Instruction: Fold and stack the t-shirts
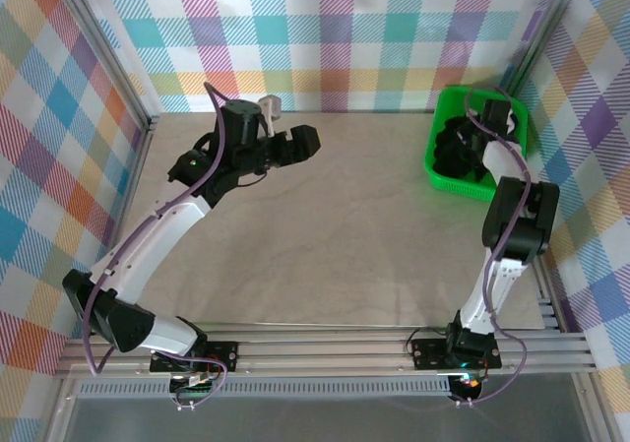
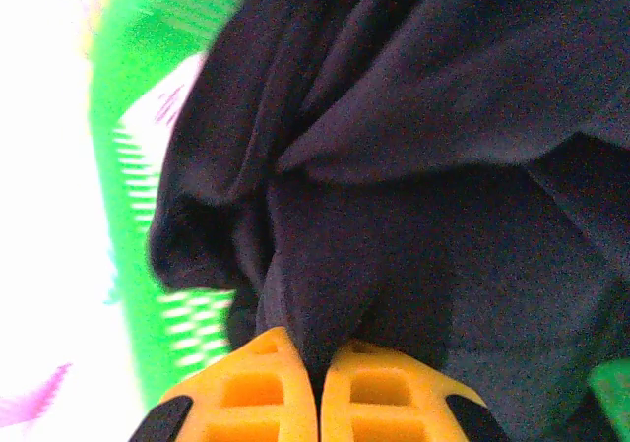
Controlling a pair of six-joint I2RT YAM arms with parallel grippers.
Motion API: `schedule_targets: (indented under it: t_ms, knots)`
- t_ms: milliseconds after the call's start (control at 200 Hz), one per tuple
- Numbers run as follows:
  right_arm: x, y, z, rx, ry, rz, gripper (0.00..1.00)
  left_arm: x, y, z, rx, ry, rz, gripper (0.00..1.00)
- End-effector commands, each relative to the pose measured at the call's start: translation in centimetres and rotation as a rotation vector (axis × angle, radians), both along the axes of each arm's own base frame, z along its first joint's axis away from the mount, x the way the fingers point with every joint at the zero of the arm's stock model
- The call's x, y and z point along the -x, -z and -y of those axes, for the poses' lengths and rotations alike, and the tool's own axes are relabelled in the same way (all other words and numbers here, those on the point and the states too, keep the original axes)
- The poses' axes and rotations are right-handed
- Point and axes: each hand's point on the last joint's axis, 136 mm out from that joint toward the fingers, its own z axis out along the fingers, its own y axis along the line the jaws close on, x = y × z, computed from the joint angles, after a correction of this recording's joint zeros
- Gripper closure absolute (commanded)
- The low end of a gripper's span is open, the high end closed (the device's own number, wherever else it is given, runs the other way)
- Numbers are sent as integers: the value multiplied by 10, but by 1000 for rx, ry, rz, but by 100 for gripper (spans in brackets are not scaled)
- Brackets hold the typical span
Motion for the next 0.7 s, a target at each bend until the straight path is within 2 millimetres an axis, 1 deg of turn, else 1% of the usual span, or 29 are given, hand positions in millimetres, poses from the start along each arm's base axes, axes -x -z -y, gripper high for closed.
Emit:
schedule_targets:
  t_ms: [0,35,40,45,50,85,140,165,175,255,300,355,440,560,640,695]
  knots:
    - [-5,-133,-4,85,15,355,100,-4,-5,9,15,22,6,16]
    - [-1,-156,-8,97,5,399,100,-6,-4,9,10,21,7,16]
    - [-1,-156,-8,97,5,399,100,-6,-4,9,9,20,7,16]
    - [0,-162,-9,101,0,412,100,-6,-4,9,9,20,8,16]
    - [0,-162,-9,101,0,412,100,-6,-4,8,9,19,7,16]
    - [3,-186,-14,117,-21,459,100,-8,-3,8,-1,12,5,17]
    - [6,-228,-28,136,-79,542,100,-9,0,3,-25,-12,-2,17]
    - [8,-244,-35,147,-107,569,100,-10,1,1,-34,-24,-5,17]
    - [9,-253,-40,152,-122,587,100,-11,1,0,-38,-27,-4,17]
    - [19,-309,-75,201,-236,696,100,-11,2,-8,-64,-61,0,16]
    - [27,-337,-97,224,-297,750,100,-12,1,-14,-83,-89,4,17]
    - [41,-366,-126,249,-375,814,100,-13,1,-26,-116,-138,6,16]
    - [63,-397,-174,266,-497,890,100,-12,-2,-46,-177,-221,16,16]
    - [101,-428,-247,300,-680,979,100,-8,-9,-78,-248,-345,38,16]
    - [127,-441,-295,313,-793,1023,100,-2,-19,-97,-270,-419,68,16]
    - [141,-440,-329,311,-879,1024,100,5,-26,-117,-286,-504,83,15]
